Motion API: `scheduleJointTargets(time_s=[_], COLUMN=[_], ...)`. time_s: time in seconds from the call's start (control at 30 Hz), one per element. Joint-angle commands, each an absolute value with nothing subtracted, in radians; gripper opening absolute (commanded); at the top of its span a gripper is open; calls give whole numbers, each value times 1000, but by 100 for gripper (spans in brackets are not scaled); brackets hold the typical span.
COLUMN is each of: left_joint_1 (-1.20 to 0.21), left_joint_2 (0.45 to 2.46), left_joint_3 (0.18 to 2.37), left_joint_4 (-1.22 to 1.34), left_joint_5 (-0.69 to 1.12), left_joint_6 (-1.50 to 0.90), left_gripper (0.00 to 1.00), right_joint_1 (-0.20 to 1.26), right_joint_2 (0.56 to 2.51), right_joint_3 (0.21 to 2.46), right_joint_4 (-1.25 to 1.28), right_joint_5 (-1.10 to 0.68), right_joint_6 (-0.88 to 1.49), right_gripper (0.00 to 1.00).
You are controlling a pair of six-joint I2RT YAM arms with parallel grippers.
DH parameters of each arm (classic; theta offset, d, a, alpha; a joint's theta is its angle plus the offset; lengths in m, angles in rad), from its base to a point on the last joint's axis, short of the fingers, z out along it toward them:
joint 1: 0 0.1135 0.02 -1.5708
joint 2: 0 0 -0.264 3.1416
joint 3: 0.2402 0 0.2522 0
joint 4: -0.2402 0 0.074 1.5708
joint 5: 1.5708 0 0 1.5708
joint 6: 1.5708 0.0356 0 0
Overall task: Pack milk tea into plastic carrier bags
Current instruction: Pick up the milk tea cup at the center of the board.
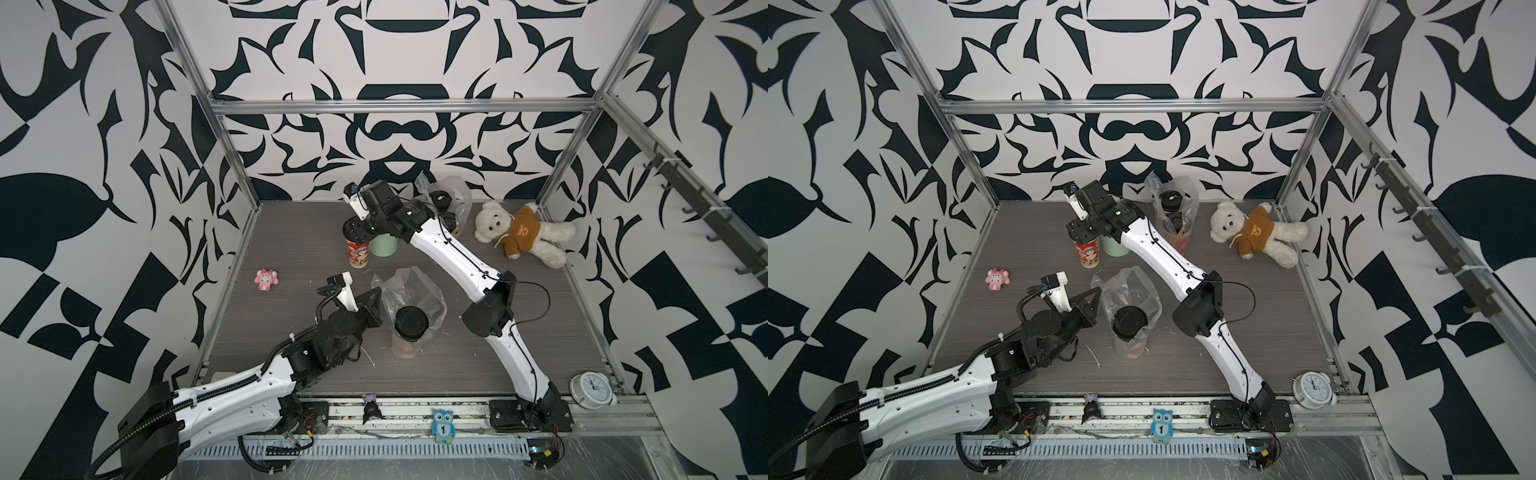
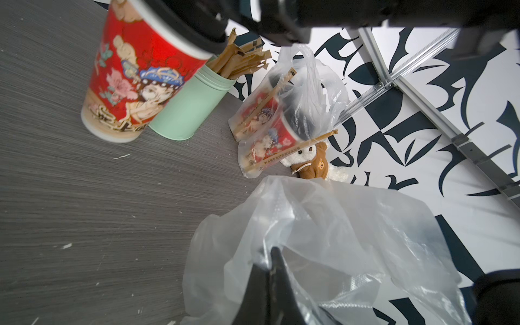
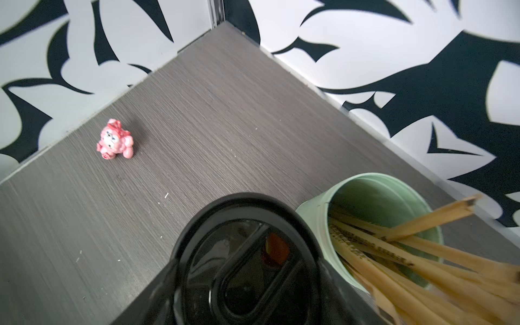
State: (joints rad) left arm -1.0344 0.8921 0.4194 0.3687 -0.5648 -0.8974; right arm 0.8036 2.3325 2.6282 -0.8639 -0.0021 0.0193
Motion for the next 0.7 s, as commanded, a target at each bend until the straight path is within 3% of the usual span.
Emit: scheduleJointTargets(time_s=[0.0,0.67], left_joint_1=[-1034,-1034], left_joint_2=[895,966], left_joint_3=[410,445], left_joint_4=[385,454], left_joint_5=[-577,-531], left_joint_6=[-903,-874], left_gripper=[0,0], right_joint_1=[805,804], right_joint_2=[2225,1904], right_joint_3=[2642,2546], right_joint_4=[-836,-1018], right_joint_5=[-26,-19], right_joint_6=[31,52], right_gripper=[74,70])
